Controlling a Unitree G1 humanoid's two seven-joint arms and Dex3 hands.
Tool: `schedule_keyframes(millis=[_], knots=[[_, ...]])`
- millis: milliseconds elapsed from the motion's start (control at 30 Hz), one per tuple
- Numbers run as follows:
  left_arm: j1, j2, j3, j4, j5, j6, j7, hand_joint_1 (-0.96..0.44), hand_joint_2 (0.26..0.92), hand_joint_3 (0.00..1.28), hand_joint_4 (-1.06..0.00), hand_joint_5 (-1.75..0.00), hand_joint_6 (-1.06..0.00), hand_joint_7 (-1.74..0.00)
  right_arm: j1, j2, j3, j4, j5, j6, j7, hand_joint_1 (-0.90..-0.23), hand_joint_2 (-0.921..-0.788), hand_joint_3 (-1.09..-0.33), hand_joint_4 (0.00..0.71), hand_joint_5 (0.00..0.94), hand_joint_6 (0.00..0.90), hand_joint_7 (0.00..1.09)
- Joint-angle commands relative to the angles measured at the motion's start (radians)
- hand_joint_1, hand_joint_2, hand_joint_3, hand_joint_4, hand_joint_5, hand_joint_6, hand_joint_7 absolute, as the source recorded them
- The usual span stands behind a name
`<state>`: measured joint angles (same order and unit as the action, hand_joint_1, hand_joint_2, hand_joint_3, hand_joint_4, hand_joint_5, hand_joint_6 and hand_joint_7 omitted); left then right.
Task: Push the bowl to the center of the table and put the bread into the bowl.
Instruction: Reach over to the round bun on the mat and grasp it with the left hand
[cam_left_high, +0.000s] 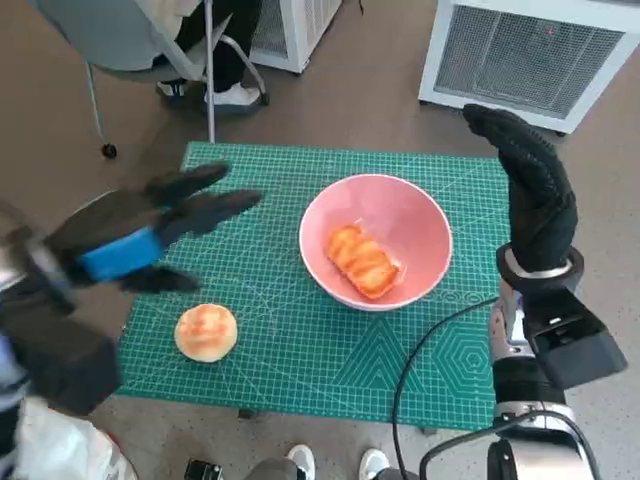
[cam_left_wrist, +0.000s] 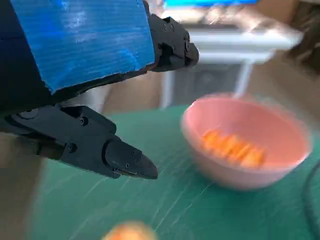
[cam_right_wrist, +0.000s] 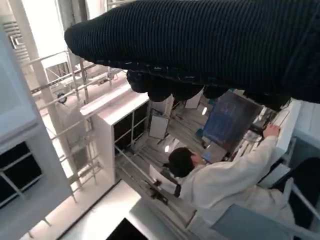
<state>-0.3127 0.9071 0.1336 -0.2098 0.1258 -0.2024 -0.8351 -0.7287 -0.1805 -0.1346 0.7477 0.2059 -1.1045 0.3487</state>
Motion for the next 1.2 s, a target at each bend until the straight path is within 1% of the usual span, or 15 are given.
schedule_keyframes(millis=[33,233,500,667,867,1200], knots=[[0.103,0.047,0.039,-0.084,-0.014,0.076,-0.032,-0.15,0.774,0.0,-0.23,0.0,-0.36,-0.04,0.002,0.014,0.005,0.025,0.031,0.021,0.029,-0.601,-0.921,-0.758,0.363,0.001,0.195,0.35],[0.197,0.051,0.038,-0.131,0.006,0.116,-0.027,-0.14,0.781,0.0,-0.23,0.0,-0.35,-0.02,-0.01,0.022,0.008,0.034,0.051,0.035,0.057,-0.597,-0.921,-0.758,0.363,0.0,0.197,0.34],[0.245,0.036,-0.007,-0.117,0.044,0.124,-0.006,-0.14,0.783,0.0,-0.21,0.0,-0.33,-0.01,-0.018,0.029,0.006,0.027,0.058,0.058,0.078,-0.587,-0.921,-0.754,0.361,0.0,0.198,0.34],[0.246,0.024,-0.047,-0.089,0.072,0.119,0.013,-0.14,0.778,0.0,-0.21,0.0,-0.33,0.0,-0.017,0.029,0.006,0.023,0.054,0.062,0.084,-0.594,-0.921,-0.751,0.361,0.0,0.198,0.34],[0.232,0.005,-0.101,-0.04,0.105,0.113,0.035,-0.13,0.769,0.0,-0.2,0.0,-0.32,0.0,-0.017,0.027,0.008,0.02,0.059,0.069,0.093,-0.598,-0.921,-0.752,0.36,0.0,0.197,0.34],[0.189,-0.05,-0.204,0.112,0.176,0.06,0.101,-0.16,0.767,0.0,-0.2,0.0,-0.31,0.0,-0.008,0.018,0.008,0.006,0.061,0.074,0.107,-0.598,-0.921,-0.754,0.36,0.0,0.196,0.34]])
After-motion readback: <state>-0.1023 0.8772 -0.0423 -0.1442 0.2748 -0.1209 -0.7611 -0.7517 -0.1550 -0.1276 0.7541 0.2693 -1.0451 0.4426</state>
